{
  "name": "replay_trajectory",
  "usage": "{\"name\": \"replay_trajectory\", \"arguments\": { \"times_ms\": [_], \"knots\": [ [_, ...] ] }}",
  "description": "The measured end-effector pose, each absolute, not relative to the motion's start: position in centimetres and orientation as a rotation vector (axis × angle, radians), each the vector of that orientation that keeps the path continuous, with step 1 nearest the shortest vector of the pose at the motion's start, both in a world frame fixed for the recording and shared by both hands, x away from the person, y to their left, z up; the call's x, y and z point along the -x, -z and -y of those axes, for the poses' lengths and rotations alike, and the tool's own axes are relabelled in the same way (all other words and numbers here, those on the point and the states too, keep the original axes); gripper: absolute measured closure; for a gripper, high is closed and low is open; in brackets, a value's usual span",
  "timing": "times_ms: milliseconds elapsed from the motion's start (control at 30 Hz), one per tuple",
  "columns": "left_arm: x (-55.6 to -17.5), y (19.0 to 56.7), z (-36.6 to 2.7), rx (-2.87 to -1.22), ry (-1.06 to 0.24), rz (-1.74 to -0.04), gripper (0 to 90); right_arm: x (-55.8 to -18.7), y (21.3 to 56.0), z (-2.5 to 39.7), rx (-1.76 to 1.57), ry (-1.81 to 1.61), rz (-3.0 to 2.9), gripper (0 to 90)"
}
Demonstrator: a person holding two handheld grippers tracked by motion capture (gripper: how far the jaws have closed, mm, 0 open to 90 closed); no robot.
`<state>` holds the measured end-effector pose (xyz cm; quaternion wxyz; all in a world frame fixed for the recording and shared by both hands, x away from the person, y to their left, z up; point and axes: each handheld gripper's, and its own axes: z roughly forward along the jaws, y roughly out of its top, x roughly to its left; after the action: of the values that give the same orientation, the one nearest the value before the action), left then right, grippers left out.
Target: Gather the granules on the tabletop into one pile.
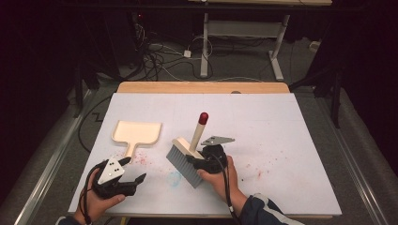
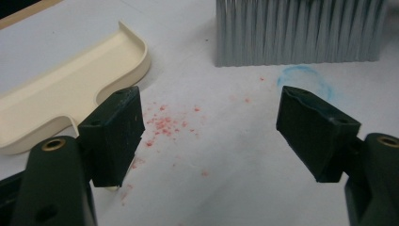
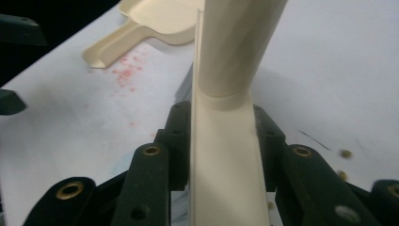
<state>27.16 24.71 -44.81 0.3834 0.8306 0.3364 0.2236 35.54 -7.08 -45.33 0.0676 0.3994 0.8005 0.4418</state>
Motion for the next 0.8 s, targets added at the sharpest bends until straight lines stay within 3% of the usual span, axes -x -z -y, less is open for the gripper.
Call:
{"name": "replay_trajectory", "arguments": {
  "times_ms": [467, 800],
  "knots": [
    [-27.2, 45.0, -24.3, -2.129, -0.543, -0.847, 22.7, -35.7, 44.3, 11.3, -1.258, -1.305, -2.353, 67.3],
    [-27.2, 45.0, -24.2, -2.135, -0.544, -0.836, 22.6, -35.1, 41.3, 13.2, -1.012, -1.379, -2.41, 67.6]
  ]
}}
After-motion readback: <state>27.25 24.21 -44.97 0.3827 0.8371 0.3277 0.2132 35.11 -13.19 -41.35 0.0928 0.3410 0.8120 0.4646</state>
